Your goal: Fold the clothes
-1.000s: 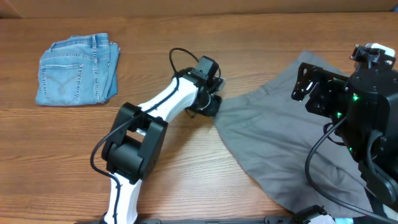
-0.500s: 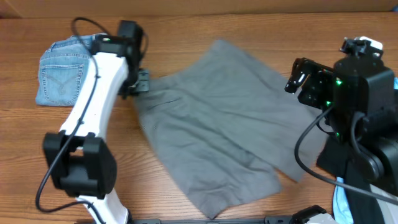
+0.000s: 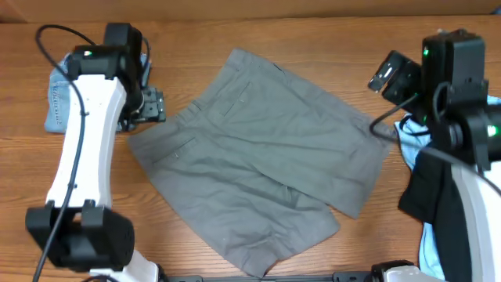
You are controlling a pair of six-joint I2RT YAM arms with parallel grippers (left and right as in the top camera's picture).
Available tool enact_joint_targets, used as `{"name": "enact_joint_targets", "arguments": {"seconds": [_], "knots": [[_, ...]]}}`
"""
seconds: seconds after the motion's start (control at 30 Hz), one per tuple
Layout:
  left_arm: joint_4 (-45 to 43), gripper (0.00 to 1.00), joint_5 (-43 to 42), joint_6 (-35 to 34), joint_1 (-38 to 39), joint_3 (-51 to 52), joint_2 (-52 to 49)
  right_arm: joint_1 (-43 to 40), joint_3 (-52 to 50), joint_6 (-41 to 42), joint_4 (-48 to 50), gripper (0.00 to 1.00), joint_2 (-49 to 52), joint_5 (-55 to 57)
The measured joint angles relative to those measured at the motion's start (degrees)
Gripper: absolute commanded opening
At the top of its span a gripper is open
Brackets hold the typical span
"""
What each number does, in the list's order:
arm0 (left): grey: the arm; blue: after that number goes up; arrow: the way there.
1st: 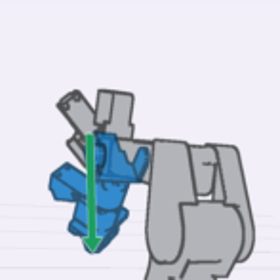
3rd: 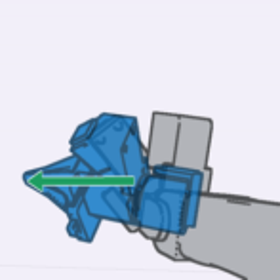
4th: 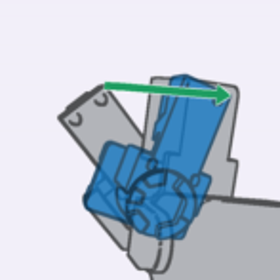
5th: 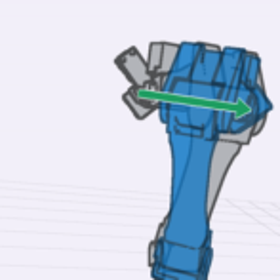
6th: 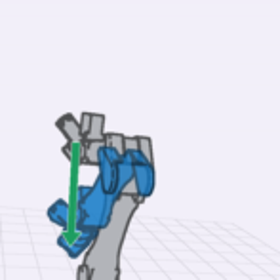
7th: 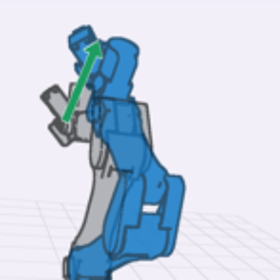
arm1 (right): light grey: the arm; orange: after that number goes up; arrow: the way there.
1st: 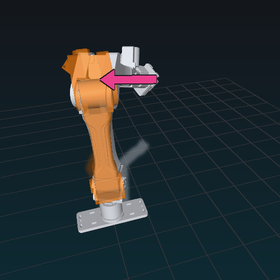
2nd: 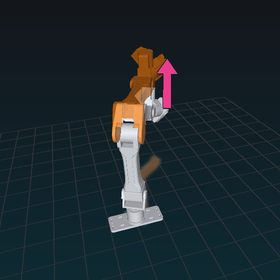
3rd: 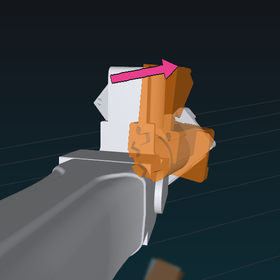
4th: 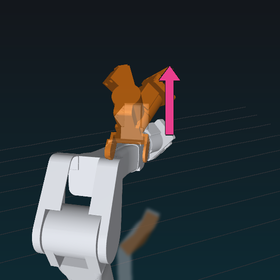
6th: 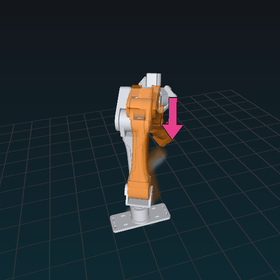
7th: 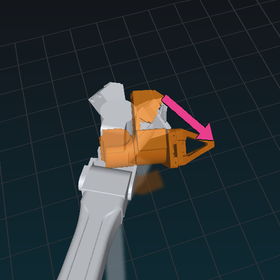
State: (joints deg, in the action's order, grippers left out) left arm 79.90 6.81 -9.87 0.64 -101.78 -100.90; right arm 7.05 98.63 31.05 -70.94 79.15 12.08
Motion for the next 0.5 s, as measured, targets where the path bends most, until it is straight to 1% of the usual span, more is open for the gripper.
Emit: {"name": "enact_joint_targets", "arguments": {"seconds": [0.03,0.07,0.1,0.13,0.17,0.2,0.23,0.27,0.3,0.33,0.4,0.43,0.47,0.5], "knots": [[-1.38,0.75,-2.45,0.92,0.02,-0.63,1.05,-1.20,0.00,-0.81,0.52,1.00,1.25,-1.88],[-2.71,0.68,-5.20,1.88,0.11,-1.16,2.05,-2.16,0.00,-2.12,1.44,0.99,2.54,-3.85],[-4.00,0.58,-8.28,3.15,0.24,-1.60,2.91,-2.80,0.00,-3.32,2.25,0.96,3.91,-6.01],[-5.51,0.47,-11.69,4.50,0.59,-1.90,3.61,-3.06,0.00,-4.68,2.80,0.91,5.33,-8.04],[-7.04,0.41,-14.58,5.79,1.05,-2.10,3.96,-3.13,0.00,-5.88,3.17,0.86,7.02,-10.23],[-8.70,0.40,-17.11,7.04,1.66,-2.21,4.07,-3.13,0.00,-6.80,3.26,0.85,8.46,-11.96],[-10.45,0.40,-19.26,8.31,2.49,-2.23,4.00,-3.06,0.00,-7.32,3.30,0.86,9.81,-13.33],[-11.93,0.41,-21.00,9.20,3.39,-2.23,3.65,-2.97,0.00,-7.65,3.41,0.90,11.04,-14.38],[-12.98,0.44,-22.40,10.08,4.37,-2.23,3.19,-2.97,-0.02,-8.09,3.56,0.92,11.96,-15.13],[-14.16,0.51,-23.71,11.26,5.66,-2.23,2.32,-2.97,-0.07,-8.52,3.89,0.93,12.59,-15.76],[-16.52,0.61,-25.35,12.72,7.87,-2.25,0.20,-2.97,-0.07,-9.07,4.76,0.95,12.94,-16.83],[-17.70,0.67,-25.94,13.33,9.01,-2.27,-1.25,-2.97,-0.07,-9.25,5.31,0.95,12.72,-17.25],[-18.93,0.79,-26.36,13.79,10.01,-2.27,-2.89,-2.97,-0.07,-9.44,5.73,0.95,12.26,-17.53],[-20.22,0.84,-26.73,14.27,10.95,-2.27,-4.70,-2.97,-0.07,-9.62,5.75,0.95,11.67,-17.81]]}}
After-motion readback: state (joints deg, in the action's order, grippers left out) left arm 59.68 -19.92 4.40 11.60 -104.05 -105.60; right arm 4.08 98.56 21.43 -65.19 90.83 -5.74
